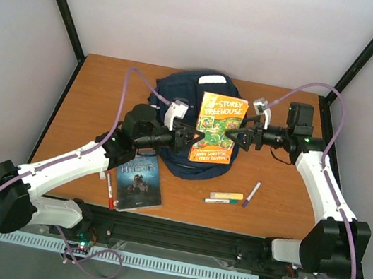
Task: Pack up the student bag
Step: Pick up the book from the center of the board.
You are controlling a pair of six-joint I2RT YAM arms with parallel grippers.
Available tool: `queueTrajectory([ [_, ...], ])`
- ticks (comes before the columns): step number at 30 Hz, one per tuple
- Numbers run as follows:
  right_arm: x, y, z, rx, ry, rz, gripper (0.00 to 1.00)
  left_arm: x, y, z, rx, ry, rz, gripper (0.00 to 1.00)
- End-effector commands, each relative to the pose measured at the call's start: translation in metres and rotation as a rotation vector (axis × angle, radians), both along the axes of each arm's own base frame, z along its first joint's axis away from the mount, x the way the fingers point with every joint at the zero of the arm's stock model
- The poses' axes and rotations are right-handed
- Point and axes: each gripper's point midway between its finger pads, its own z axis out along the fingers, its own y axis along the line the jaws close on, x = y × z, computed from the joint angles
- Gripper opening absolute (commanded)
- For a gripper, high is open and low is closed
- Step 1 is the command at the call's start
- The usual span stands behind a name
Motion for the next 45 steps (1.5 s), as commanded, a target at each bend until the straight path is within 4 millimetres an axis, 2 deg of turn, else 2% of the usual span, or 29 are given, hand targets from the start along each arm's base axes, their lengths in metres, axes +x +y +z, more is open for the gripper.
queueTrajectory([
  [1, -0.007, 0.021, 0.023, 0.066, -0.033, 0.104, 0.99, -0.013, 0.000, 0.066, -0.143, -0.146, -0.059, 0.01],
  [6, -0.022, 0.030, 0.037, 0.147, 0.026, 0.201, 0.97, -0.002, 0.002, 0.053, -0.102, -0.129, -0.004, 0.01],
  [13, -0.046, 0.030, 0.050, 0.211, 0.065, 0.292, 0.84, 0.031, 0.017, 0.031, -0.058, -0.077, 0.197, 0.01],
  [17, -0.051, 0.029, 0.053, 0.213, 0.050, 0.295, 0.77, 0.039, 0.018, 0.023, -0.036, -0.057, 0.234, 0.12],
  [22, -0.040, 0.030, 0.047, 0.193, 0.073, 0.252, 0.56, 0.038, 0.012, 0.017, -0.030, -0.037, 0.209, 0.16],
  [27, -0.029, 0.030, 0.038, 0.176, 0.099, 0.213, 0.29, 0.038, 0.012, 0.010, -0.025, -0.027, 0.208, 0.18],
  [29, -0.026, 0.030, 0.036, 0.166, 0.096, 0.198, 0.19, 0.038, 0.012, 0.007, -0.015, -0.024, 0.204, 0.24],
  [31, -0.024, 0.029, 0.033, 0.150, 0.084, 0.175, 0.06, 0.038, 0.010, 0.003, 0.001, -0.027, 0.195, 0.37],
  [32, -0.023, 0.029, 0.032, 0.142, 0.075, 0.165, 0.03, 0.038, 0.009, 0.001, 0.009, -0.028, 0.188, 0.45],
  [33, -0.023, 0.028, 0.030, 0.134, 0.068, 0.158, 0.03, 0.038, 0.008, -0.001, 0.018, -0.024, 0.182, 0.55],
  [34, -0.024, 0.028, 0.028, 0.131, 0.062, 0.158, 0.03, 0.038, 0.006, -0.002, 0.024, -0.023, 0.176, 0.61],
  [38, -0.029, 0.027, 0.023, 0.124, 0.044, 0.172, 0.03, 0.038, -0.005, -0.008, 0.035, -0.008, 0.121, 0.68],
  [40, -0.032, 0.027, 0.021, 0.120, 0.036, 0.184, 0.03, 0.036, -0.011, -0.007, 0.010, 0.002, 0.079, 0.66],
  [45, -0.030, 0.025, 0.010, 0.076, 0.011, 0.172, 0.03, 0.031, -0.011, 0.011, -0.092, -0.004, -0.004, 0.50],
])
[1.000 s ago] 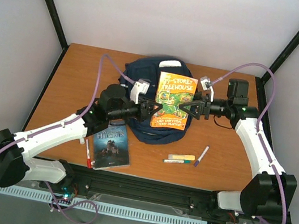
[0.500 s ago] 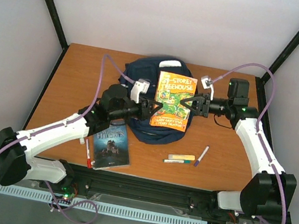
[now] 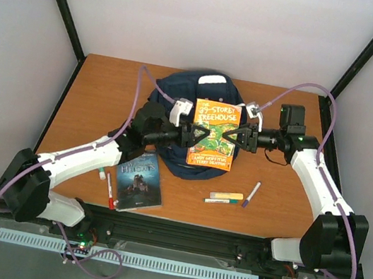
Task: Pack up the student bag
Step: Pick up the book from the center of the board.
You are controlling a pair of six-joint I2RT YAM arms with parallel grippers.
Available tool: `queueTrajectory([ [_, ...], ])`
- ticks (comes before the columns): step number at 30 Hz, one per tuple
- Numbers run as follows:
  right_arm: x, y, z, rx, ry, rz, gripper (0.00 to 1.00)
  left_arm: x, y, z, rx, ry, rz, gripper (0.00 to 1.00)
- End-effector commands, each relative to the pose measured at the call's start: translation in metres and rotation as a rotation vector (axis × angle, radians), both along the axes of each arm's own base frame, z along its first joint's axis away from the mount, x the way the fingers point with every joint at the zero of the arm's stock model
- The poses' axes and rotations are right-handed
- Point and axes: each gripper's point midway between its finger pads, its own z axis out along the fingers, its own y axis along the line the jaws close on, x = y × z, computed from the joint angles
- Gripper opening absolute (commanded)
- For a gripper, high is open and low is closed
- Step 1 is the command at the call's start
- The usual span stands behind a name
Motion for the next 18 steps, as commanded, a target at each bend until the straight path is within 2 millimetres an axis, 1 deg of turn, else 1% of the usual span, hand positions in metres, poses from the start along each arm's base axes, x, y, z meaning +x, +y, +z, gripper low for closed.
queueTrajectory([
  [1, -0.010, 0.002, 0.009, 0.004, -0.101, 0.041, 0.03, -0.004, -0.004, 0.047, -0.133, -0.087, -0.085, 0.47],
  [4, -0.008, 0.001, 0.006, -0.005, -0.108, 0.032, 0.03, -0.011, -0.006, 0.052, -0.139, -0.093, -0.127, 0.35],
  [6, -0.008, 0.001, 0.006, -0.007, -0.111, 0.028, 0.03, -0.014, -0.008, 0.052, -0.143, -0.082, -0.146, 0.27],
  [8, -0.007, 0.001, 0.006, -0.003, -0.111, 0.030, 0.03, -0.013, -0.011, 0.051, -0.157, -0.057, -0.158, 0.16],
  [10, -0.007, 0.002, 0.005, 0.003, -0.101, 0.031, 0.03, -0.012, -0.015, 0.051, -0.180, -0.036, -0.174, 0.09],
  [11, -0.007, 0.002, 0.005, 0.005, -0.096, 0.031, 0.06, -0.012, -0.017, 0.052, -0.188, -0.030, -0.178, 0.06],
  [13, -0.007, 0.002, 0.004, 0.015, -0.080, 0.034, 0.16, -0.010, -0.016, 0.058, -0.206, -0.035, -0.170, 0.01],
  [14, -0.007, 0.002, 0.003, 0.021, -0.071, 0.036, 0.24, -0.010, -0.015, 0.062, -0.217, -0.044, -0.162, 0.01],
  [15, -0.008, 0.003, 0.003, 0.027, -0.063, 0.038, 0.35, -0.009, -0.014, 0.065, -0.231, -0.042, -0.151, 0.01],
  [18, -0.011, 0.004, -0.001, 0.048, -0.029, 0.056, 0.49, -0.007, -0.009, 0.076, -0.294, -0.041, -0.151, 0.01],
])
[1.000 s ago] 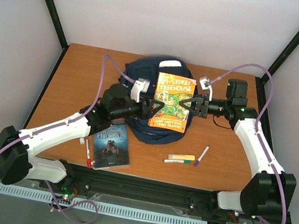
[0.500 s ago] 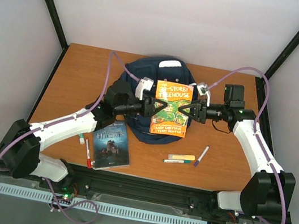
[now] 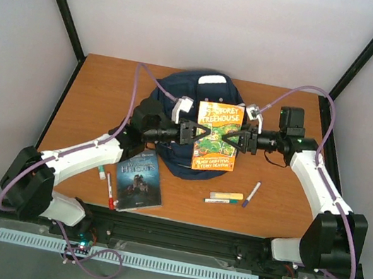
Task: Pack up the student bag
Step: Pick up the book from the center of the board.
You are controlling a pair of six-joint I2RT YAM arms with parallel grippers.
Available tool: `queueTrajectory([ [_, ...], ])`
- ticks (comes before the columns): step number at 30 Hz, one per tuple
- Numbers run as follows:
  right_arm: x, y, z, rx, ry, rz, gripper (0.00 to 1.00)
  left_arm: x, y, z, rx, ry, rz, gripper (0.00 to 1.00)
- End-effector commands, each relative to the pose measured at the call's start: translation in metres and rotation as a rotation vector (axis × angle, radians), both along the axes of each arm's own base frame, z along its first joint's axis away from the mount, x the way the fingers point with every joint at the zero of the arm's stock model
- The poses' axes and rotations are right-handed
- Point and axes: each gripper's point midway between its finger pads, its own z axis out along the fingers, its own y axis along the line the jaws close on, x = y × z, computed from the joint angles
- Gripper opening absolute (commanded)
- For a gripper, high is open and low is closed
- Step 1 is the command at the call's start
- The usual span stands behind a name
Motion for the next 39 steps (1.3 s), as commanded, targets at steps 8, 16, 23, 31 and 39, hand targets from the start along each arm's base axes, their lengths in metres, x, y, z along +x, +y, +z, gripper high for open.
queueTrajectory([
  [8, -0.017, 0.010, 0.012, 0.131, 0.048, 0.132, 0.54, 0.004, 0.006, 0.064, -0.188, -0.102, 0.005, 0.01],
  [16, -0.010, -0.003, 0.022, 0.141, 0.050, 0.079, 0.23, 0.008, 0.010, 0.045, -0.099, -0.107, 0.041, 0.01],
  [23, 0.015, -0.026, 0.011, 0.041, 0.002, -0.110, 0.03, 0.031, 0.018, 0.003, 0.115, -0.066, 0.144, 0.65],
  [31, 0.052, -0.098, 0.009, -0.087, -0.008, -0.437, 0.03, 0.046, 0.039, -0.075, 0.566, 0.038, 0.192, 0.65],
  [39, 0.046, -0.131, 0.004, -0.161, -0.124, -0.595, 0.03, 0.026, 0.027, -0.133, 0.938, 0.006, -0.041, 0.62],
])
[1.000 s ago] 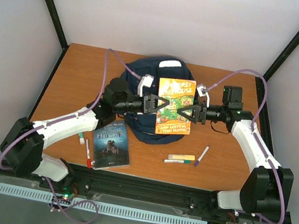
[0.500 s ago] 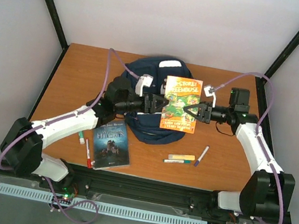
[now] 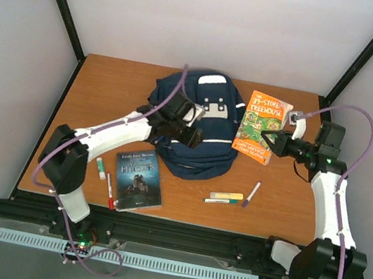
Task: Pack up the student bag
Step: Pick up the book from the center of the board, then place the book in the student bag.
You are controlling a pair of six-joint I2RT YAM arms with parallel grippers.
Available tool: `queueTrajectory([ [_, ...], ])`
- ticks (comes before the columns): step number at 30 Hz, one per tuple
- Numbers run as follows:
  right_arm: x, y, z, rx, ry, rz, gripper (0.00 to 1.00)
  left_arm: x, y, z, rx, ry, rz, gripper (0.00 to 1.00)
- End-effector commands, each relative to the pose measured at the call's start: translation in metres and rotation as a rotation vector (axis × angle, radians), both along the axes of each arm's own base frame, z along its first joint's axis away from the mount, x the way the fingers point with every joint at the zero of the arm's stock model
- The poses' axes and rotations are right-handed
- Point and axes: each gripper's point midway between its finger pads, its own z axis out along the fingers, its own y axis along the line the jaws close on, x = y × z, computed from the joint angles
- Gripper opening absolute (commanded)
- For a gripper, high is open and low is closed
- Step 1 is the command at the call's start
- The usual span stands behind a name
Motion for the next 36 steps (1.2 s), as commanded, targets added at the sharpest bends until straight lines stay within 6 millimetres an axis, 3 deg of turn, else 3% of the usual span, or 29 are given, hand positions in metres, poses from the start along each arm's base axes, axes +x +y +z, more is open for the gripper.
queueTrajectory([
  [1, 0.003, -0.015, 0.013, -0.047, -0.114, -0.052, 0.03, -0.031, -0.006, -0.028, 0.266, -0.010, -0.219, 0.62],
  [4, 0.004, -0.019, 0.008, -0.022, -0.092, -0.051, 0.03, -0.041, -0.025, -0.036, 0.321, -0.039, -0.326, 0.59],
  [13, 0.001, -0.032, 0.018, -0.060, -0.147, -0.106, 0.03, -0.034, -0.061, -0.056, 0.326, 0.045, -0.381, 0.57],
  [20, 0.001, -0.035, 0.018, -0.065, -0.145, -0.114, 0.03, -0.039, -0.070, -0.078, 0.376, 0.080, -0.410, 0.55],
  [27, 0.002, -0.035, 0.015, -0.065, -0.143, -0.113, 0.03, -0.032, -0.074, -0.103, 0.447, 0.077, -0.373, 0.52],
  [31, 0.001, -0.036, 0.017, -0.071, -0.152, -0.120, 0.03, -0.025, -0.074, -0.114, 0.492, 0.063, -0.339, 0.41],
  [36, 0.001, -0.037, 0.015, -0.070, -0.150, -0.121, 0.03, -0.019, -0.077, -0.104, 0.469, 0.036, -0.301, 0.29],
])
